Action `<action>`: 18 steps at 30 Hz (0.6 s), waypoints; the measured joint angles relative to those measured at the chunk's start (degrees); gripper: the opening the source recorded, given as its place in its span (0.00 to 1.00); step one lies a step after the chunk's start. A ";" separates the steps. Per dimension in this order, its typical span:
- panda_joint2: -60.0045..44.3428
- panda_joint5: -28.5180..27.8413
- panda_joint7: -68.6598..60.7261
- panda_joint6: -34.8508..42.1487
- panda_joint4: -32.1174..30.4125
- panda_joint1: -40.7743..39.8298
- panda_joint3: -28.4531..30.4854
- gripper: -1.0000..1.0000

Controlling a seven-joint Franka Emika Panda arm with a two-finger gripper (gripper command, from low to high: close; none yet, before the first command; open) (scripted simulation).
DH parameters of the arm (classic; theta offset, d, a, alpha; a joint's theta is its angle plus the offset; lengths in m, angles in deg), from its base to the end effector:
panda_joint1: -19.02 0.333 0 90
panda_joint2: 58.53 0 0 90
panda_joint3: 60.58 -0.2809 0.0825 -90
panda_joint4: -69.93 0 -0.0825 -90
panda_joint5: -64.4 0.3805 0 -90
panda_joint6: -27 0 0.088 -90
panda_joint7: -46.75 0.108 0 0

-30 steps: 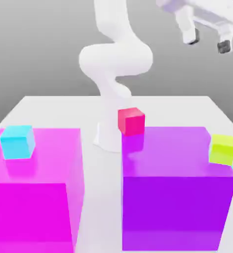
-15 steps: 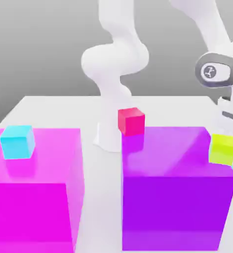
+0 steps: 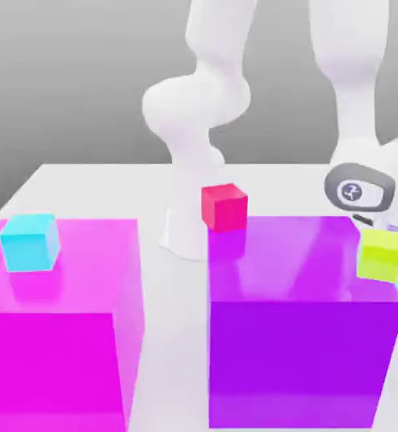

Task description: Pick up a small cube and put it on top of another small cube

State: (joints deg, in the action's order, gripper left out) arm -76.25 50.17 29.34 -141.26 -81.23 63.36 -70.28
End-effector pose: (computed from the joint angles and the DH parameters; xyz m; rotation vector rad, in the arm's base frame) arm 0.2181 0.3414 0.1115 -2.3164 -2.1205 0.0012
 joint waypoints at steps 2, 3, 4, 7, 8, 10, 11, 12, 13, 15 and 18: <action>3.63 2.96 -2.23 2.80 -0.77 -1.81 -2.47 0.00; 5.64 4.71 -3.56 4.36 -1.19 -2.45 -3.50 0.00; 7.71 6.45 -4.87 5.96 -1.61 -2.88 -4.31 0.00; 13.23 12.42 -6.80 7.01 -2.44 -2.56 -6.91 0.00; 15.10 14.03 -6.07 7.48 -2.21 -3.42 -6.67 0.00; 19.05 16.06 -2.58 9.81 -0.94 -4.68 -4.88 0.00; 20.91 16.80 -0.69 11.10 -0.26 -6.98 -3.68 0.00; 22.91 17.61 1.41 12.56 0.53 -8.61 -2.61 0.00; 24.90 18.43 3.52 14.04 1.34 -9.87 -1.55 0.00; 28.78 20.01 7.59 16.93 2.88 -12.53 0.64 0.00; 33.03 20.70 13.32 22.22 5.52 -17.77 4.66 0.00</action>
State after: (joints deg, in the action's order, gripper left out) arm -43.22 70.88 42.65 -119.05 -75.71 45.59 -65.62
